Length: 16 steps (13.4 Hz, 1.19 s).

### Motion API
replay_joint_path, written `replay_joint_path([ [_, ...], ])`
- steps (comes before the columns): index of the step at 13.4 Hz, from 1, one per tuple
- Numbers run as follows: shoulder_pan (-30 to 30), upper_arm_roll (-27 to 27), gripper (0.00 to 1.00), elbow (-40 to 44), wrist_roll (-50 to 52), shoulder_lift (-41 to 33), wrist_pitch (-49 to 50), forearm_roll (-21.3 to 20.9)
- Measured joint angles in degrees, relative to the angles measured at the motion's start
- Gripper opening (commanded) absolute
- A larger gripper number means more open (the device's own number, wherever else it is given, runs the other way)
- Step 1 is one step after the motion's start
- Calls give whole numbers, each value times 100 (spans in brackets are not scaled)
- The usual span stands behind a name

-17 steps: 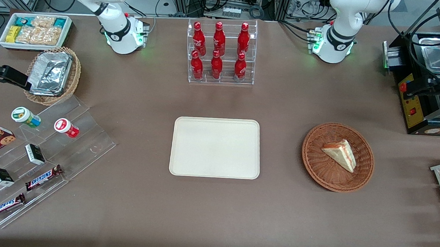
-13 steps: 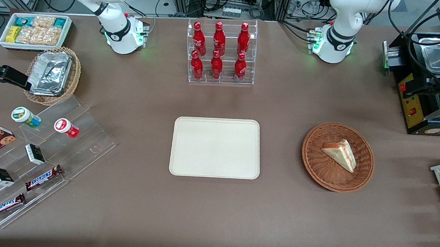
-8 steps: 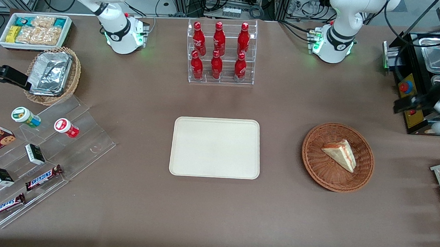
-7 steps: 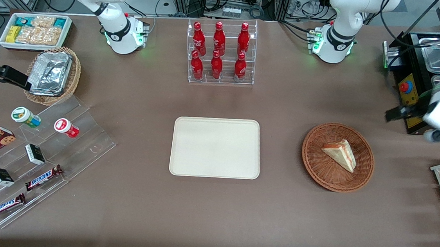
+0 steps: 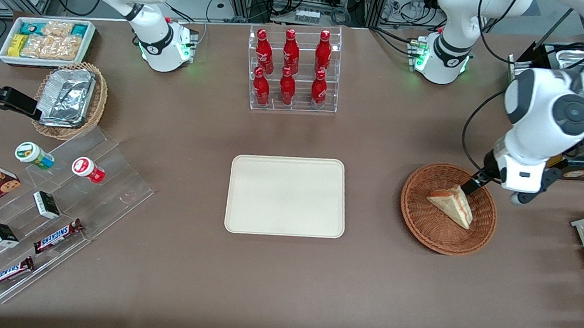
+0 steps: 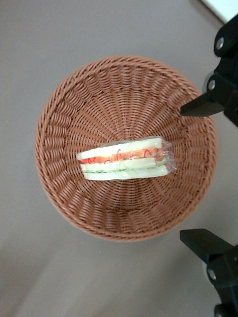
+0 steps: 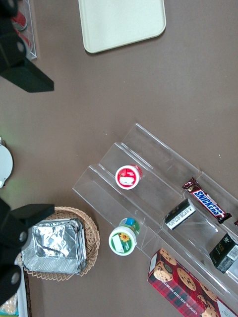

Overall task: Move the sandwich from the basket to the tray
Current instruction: 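Lower the left gripper onto the wrapped sandwich in the wicker basket, then close the left gripper on the sandwich and lift it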

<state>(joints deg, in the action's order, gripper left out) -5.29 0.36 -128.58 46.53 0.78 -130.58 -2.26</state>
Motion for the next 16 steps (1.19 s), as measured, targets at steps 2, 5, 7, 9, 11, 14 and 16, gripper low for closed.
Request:
replay_joint_path([
  [2,1,7,100,-392,84,78,-666,0],
  [5,4,14,100,-728,208,439,-1593,0],
  [7,5,15,100,-738,249,718,-1893,2],
  [9,5,16,67,-737,271,901,-2093,2],
  [11,7,17,0,-729,366,1027,-2201,13],
  [14,5,16,0,-618,589,1064,-2224,12],
  [16,-5,6,0,-522,593,1053,-2150,5],
])
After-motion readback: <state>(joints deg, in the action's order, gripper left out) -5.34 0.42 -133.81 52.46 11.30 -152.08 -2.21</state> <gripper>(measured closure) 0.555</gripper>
